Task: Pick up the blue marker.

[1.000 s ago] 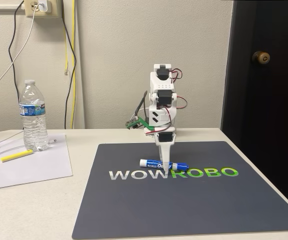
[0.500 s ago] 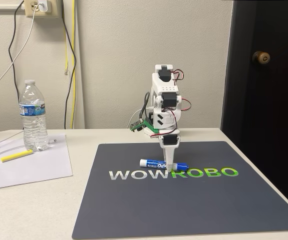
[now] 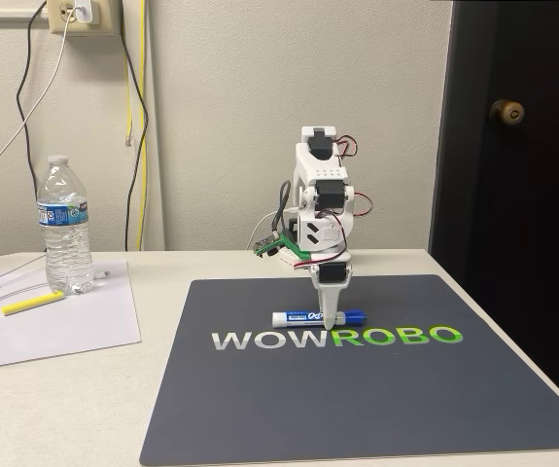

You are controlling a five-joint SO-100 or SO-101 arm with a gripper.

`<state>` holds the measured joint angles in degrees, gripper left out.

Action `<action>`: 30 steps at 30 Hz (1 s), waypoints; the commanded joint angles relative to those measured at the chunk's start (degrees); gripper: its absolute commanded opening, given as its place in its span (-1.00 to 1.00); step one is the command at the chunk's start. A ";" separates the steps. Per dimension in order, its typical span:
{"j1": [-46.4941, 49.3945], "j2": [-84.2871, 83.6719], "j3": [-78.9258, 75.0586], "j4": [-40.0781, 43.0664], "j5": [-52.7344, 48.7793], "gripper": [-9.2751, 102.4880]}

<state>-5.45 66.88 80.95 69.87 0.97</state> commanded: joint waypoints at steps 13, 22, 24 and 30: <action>0.09 -0.09 -2.55 -1.05 0.00 -0.82; 0.53 1.93 -4.83 1.58 -3.78 -0.82; 0.62 3.16 -5.10 1.32 -3.96 -0.82; 0.79 9.05 -5.10 -1.05 -4.22 -0.82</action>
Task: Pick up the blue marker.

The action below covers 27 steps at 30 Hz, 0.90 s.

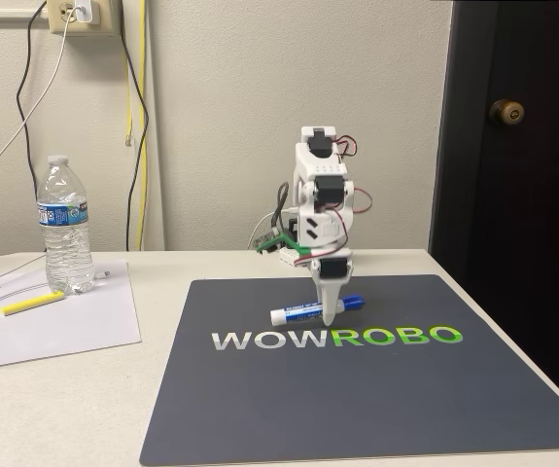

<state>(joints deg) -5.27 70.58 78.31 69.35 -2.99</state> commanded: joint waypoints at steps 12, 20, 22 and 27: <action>1.67 21.18 -2.46 -6.68 0.26 -0.83; 1.67 29.71 -1.76 -11.51 -2.29 -0.83; 1.67 31.99 -1.76 -11.87 -2.29 -0.83; 1.14 37.62 -1.76 -12.48 -1.85 -0.83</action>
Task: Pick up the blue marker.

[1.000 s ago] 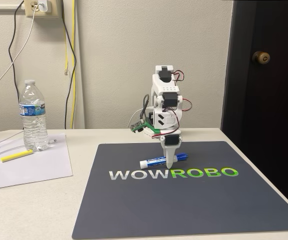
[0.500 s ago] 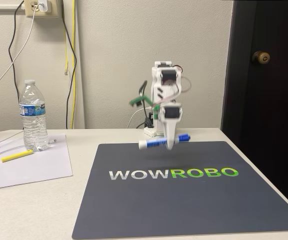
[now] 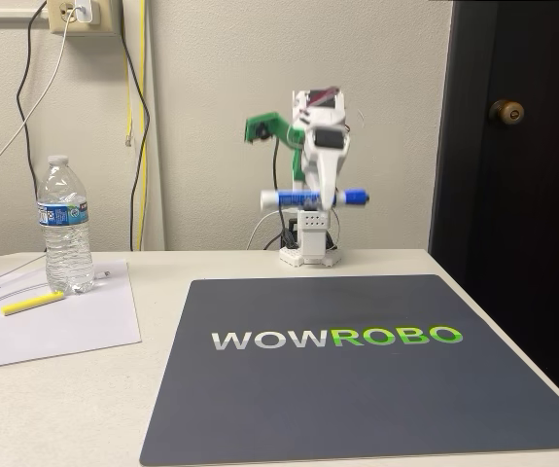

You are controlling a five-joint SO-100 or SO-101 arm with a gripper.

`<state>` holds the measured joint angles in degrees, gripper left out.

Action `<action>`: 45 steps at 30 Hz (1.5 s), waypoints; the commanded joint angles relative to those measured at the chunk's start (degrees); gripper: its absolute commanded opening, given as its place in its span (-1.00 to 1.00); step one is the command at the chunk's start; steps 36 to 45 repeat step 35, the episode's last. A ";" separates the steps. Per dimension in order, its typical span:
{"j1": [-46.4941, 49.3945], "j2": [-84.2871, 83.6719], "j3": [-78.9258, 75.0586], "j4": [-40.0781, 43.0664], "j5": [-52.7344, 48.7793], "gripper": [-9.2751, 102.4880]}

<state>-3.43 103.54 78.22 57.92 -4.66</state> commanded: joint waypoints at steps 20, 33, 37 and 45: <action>-2.99 29.36 24.26 -16.52 0.18 -0.83; -4.66 36.74 33.05 -18.46 0.18 -0.83; -4.66 36.74 33.57 -18.63 0.26 -0.83; -4.66 36.74 33.57 -18.63 0.26 -0.83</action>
